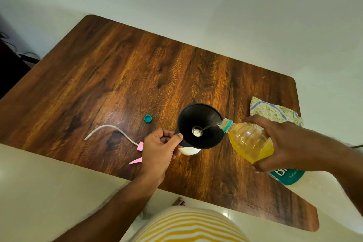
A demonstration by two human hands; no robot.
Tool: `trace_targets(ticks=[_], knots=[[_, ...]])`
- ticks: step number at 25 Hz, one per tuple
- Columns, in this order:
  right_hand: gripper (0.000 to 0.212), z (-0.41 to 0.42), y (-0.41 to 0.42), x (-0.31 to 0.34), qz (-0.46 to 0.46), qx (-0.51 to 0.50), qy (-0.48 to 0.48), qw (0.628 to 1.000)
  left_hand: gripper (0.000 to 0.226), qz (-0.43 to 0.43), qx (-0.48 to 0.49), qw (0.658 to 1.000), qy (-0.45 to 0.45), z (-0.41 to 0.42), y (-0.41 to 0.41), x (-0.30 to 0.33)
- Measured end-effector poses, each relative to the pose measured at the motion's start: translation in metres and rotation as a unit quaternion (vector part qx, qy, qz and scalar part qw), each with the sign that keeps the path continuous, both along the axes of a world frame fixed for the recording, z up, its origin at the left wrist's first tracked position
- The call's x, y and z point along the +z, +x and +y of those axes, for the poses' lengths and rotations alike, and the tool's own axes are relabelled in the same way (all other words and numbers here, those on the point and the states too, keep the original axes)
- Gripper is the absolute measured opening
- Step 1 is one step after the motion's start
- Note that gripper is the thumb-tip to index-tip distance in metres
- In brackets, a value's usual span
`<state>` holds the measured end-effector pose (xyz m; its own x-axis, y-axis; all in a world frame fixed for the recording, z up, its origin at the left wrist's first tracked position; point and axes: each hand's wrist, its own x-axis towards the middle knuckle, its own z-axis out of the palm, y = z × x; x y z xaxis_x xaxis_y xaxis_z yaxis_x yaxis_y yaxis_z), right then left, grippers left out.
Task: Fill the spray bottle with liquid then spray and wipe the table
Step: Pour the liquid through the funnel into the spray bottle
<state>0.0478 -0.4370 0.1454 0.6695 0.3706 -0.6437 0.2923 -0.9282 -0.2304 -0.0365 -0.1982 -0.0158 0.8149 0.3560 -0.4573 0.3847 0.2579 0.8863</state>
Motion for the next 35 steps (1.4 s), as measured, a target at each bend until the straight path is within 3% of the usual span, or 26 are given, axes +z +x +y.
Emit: trace_targets(ticks=[35], knots=[[0.089, -0.0034, 0.0016, 0.0008, -0.005, -0.003, -0.003, 1.000, 0.007, 0.001, -0.004, 1.000, -0.003, -0.0001, -0.0026, 0.0010]])
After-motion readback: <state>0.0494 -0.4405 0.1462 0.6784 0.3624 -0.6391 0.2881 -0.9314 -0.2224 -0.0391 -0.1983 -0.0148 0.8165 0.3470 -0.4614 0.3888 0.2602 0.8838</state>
